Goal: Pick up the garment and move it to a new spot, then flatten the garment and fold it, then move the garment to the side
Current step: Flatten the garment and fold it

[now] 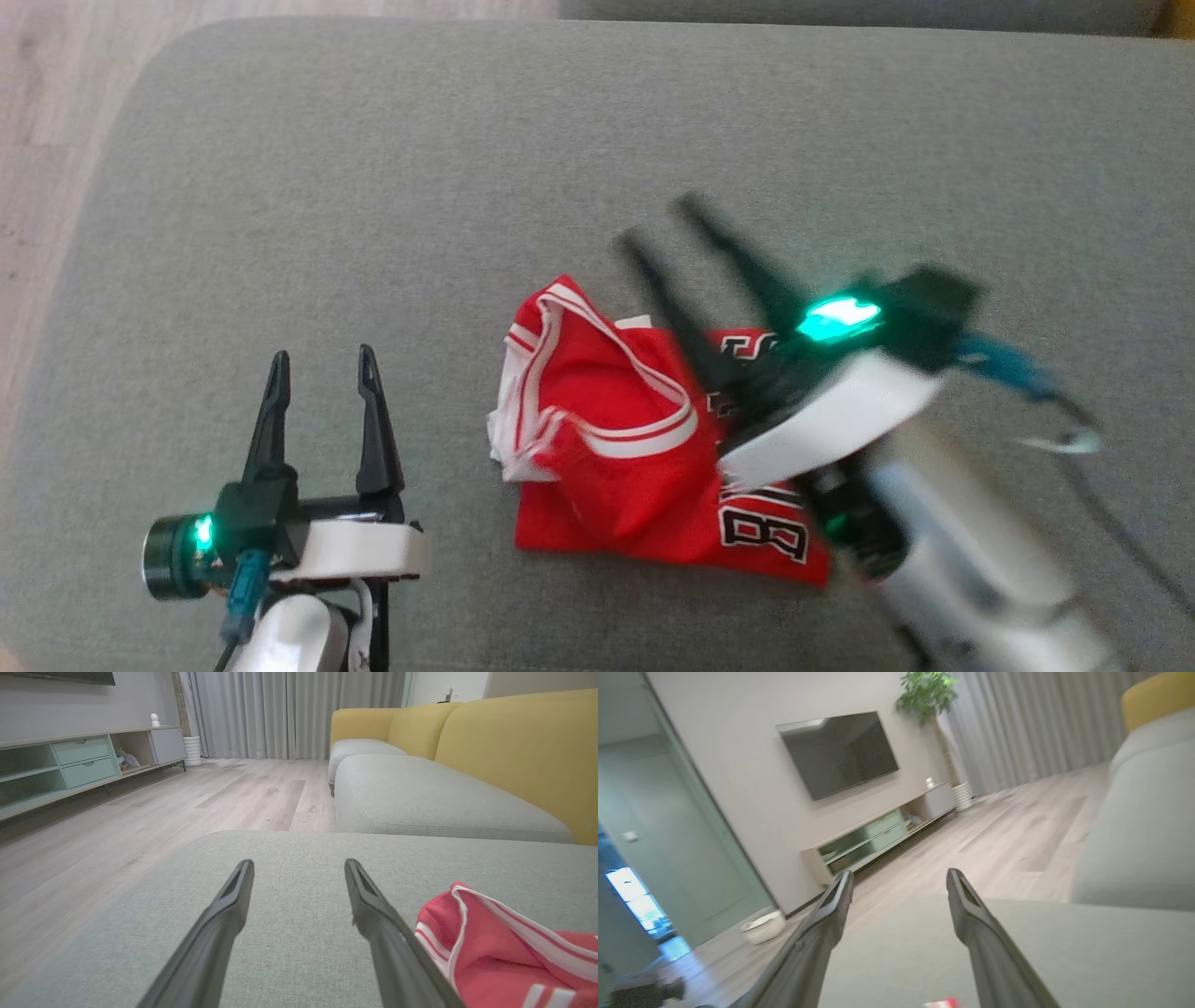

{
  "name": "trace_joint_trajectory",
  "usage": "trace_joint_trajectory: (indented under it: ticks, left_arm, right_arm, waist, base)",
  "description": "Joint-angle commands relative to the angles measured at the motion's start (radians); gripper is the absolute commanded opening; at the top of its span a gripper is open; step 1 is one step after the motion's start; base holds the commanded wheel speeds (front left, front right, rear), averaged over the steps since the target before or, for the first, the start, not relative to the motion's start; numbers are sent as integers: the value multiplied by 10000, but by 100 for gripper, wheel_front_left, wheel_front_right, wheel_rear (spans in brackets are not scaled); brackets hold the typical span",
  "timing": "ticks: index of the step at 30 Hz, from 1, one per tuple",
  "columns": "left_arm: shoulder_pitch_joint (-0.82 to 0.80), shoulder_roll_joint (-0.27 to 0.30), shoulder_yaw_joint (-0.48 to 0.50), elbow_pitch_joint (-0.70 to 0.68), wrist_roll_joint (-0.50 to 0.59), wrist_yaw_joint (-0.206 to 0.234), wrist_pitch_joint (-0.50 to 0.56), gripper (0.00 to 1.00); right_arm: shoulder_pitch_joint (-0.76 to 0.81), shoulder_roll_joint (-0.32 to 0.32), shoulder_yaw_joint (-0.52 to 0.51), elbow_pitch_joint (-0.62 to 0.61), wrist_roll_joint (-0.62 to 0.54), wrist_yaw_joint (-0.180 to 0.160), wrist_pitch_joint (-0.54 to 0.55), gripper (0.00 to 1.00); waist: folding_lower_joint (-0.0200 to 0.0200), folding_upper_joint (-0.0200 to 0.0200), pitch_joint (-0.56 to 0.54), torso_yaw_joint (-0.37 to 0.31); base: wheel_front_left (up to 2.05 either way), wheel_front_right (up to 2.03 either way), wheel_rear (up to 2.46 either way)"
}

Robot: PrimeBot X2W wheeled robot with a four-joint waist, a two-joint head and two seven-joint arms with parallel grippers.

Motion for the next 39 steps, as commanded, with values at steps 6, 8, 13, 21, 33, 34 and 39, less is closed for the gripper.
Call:
trace_joint_trajectory:
  ticks: [6, 8, 13, 21, 33, 34, 39]
  left_arm:
    - [-410, 206, 401, -336, -32, 97, -57, 100]
    - [-375, 262, 414, -368, -28, 118, -23, 100]
    - [-283, 442, 431, -450, 14, 171, 106, 100]
    - [14, 878, 439, -618, 165, 276, 492, 100]
    - [1133, 1326, 446, -907, 86, 444, 1034, 100]
    - [1217, 1352, 446, -942, 73, 457, 1079, 100]
    - [1498, 1426, 422, -1010, 21, 495, 1233, 100]
  right_arm:
    - [812, -872, -2437, -566, -1240, -7, -392, 100]
    - [1372, -1018, -3394, -721, -1593, -7, -284, 100]
    - [2922, -1115, -5359, -1247, -2424, -7, 223, 100]
    - [4436, -603, -6388, -2423, -3082, -7, 1028, 100]
    - [5514, -233, -5921, -3400, -3718, -7, 1751, 100]
    - [5570, -214, -5909, -3458, -3752, -7, 1795, 100]
    - [5779, -131, -5892, -3619, -3861, -7, 1978, 100]
  waist:
    - [-1, 0, -29, -415]
    - [-1, 0, -45, -541]
    - [-1, 0, -112, -872]
    - [-1, 0, -392, -1284]
    - [-1, 0, -1362, -1375]
    - [-1, 0, -1426, -1379]
    - [-1, 0, -1688, -1409]
  base:
    - [0, 0, 0]
    - [0, 0, 0]
    - [0, 0, 0]
    - [0, 0, 0]
    - [0, 0, 0]
    - [0, 0, 0]
    - [0, 0, 0]
